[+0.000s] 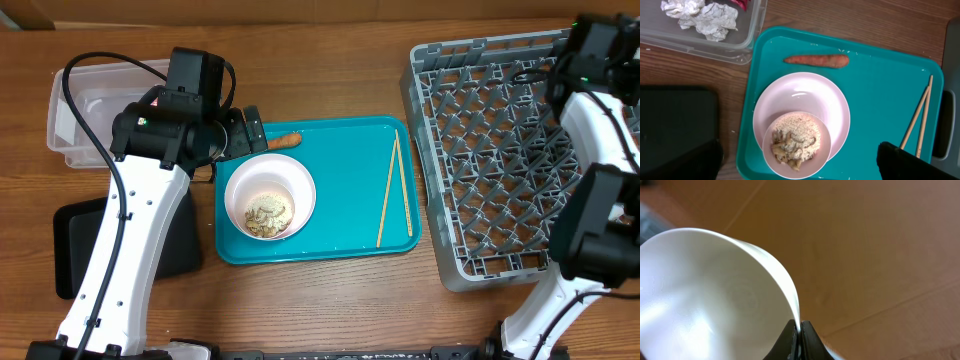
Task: Sort waste into correct bins and load items into the dishwasher
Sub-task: 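Lift the white bowl and place it upright in the dish rack, then move the right gripper back over the tray toward the chopsticks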
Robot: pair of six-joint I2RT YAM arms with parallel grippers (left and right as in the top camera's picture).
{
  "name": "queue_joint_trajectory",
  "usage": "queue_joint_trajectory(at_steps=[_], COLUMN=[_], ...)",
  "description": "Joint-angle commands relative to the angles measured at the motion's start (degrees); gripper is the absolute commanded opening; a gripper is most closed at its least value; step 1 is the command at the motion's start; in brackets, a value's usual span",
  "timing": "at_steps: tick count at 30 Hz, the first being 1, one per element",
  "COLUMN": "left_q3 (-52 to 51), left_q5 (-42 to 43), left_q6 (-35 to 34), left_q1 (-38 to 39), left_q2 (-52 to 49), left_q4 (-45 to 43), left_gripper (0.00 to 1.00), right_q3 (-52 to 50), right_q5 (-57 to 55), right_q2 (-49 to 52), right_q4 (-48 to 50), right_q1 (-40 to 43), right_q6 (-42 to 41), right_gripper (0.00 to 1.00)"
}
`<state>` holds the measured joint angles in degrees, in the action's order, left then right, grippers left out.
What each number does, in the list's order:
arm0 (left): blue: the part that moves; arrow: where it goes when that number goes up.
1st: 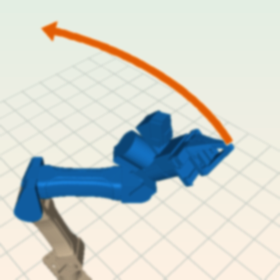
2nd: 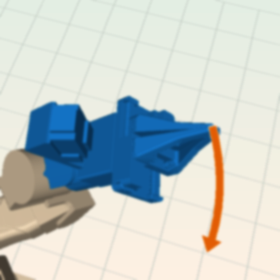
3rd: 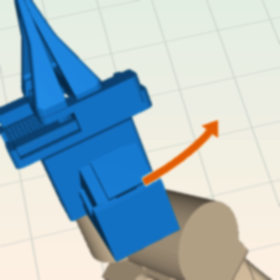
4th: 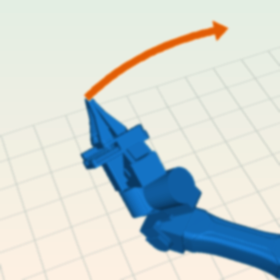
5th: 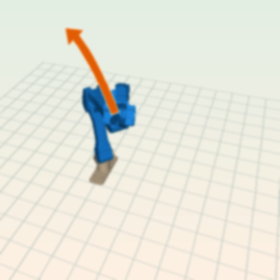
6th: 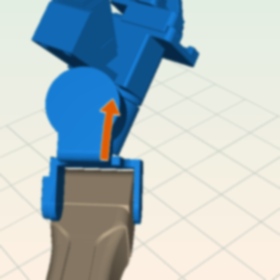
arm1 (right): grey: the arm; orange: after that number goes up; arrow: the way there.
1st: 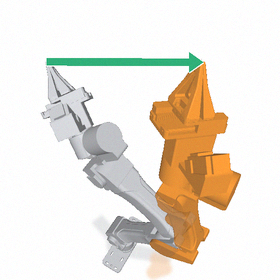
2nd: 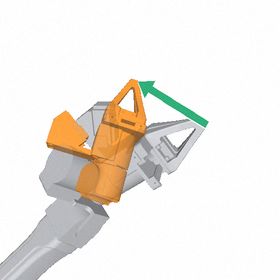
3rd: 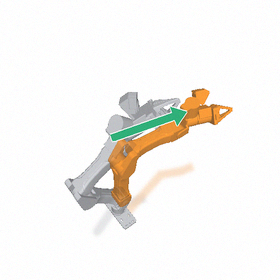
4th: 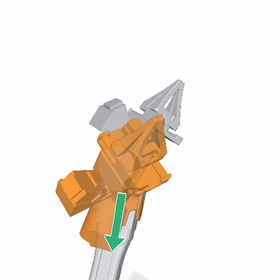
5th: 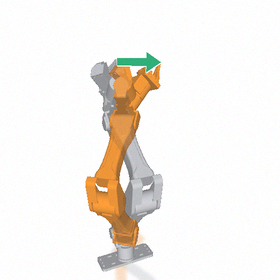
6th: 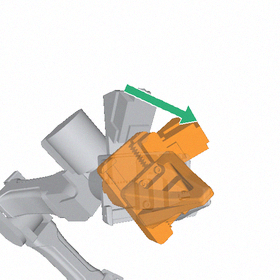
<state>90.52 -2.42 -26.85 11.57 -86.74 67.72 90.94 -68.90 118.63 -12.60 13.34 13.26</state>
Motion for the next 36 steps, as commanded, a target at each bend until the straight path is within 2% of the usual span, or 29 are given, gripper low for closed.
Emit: queue_joint_trajectory(at_steps=[1, 4, 10, 11, 12, 14, 15, 17, 19, 23, 29, 31, 36], left_q3=[0.5, 0.5, 0.5, 0.5, 0.5, 0.5, 0.5, 0.5, 0.5, 0.5, 0.5, 0.5, 0.5], left_q5=[-1.0, -1.0, -1.0, -1.0, -1.0, -1.0, -1.0, -1.0, -1.0, -1.0, -1.0, -1.0, -1.0], left_q6=[-0.2, -0.1, -0.1, -0.1, -0.1, -0.1, 0.1, 0.1, 0.1, 0.0, 0.1, 0.1, 0.0], left_q1=[0.0, 0.0, 0.0, 0.0, 0.0, 0.0, 0.0, 0.0, 0.0, 0.0, 0.0, 0.0, 0.0], left_q2=[0.3, 0.3, 0.3, 0.3, 0.3, 0.3, 0.3, 0.3, 0.3, 0.3, 0.3, 0.3, 0.2], left_q4=[-0.1, -0.1, -0.1, -0.1, -0.1, -0.1, -0.1, -0.1, -0.1, -0.1, 0.0, 0.1, 0.2], left_gripper=[1.0, 1.0, 1.0, 1.0, 1.0, 1.0, 1.0, 1.0, 1.0, 1.0, 1.0, 1.0, 1.0], right_q3=[0.1, 0.2, 0.1, 0.2, 0.2, 0.2, 0.2, 0.2, 0.2, 0.2, 0.2, 0.2, 0.2], right_q5=[0.3, 1.8, 6.0, 6.0, 6.0, 6.0, 6.1, 6.0, 7.3, 14.8, 36.1, 44.8, 73.9], right_q2=[1.1, 1.1, 1.1, 1.1, 1.1, 1.1, 1.1, 0.9, 0.4, -2.9, -12.9, -17.1, -24.9], right_q4=[-2.5, -6.6, -12.0, -12.7, -13.4, -14.6, -15.3, -16.5, -17.7, -20.1, -25.5, -28.0, -37.0], right_q1=[-2.4, -4.1, -7.1, -7.7, -8.1, -8.8, -9.1, -9.5, -10.0, -11.0, -11.5, -11.5, -12.6], right_q6=[-5.3, -10.6, -12.0, -12.6, -13.2, -14.6, -15.5, -16.4, -16.7, -16.7, -16.7, -16.7, -16.7], right_gripper=[0.04, 0.04, 0.05, 0.11, 0.3, 0.56, 0.66, 0.78, 0.84, 0.86, 0.92, 0.96, 0.92])
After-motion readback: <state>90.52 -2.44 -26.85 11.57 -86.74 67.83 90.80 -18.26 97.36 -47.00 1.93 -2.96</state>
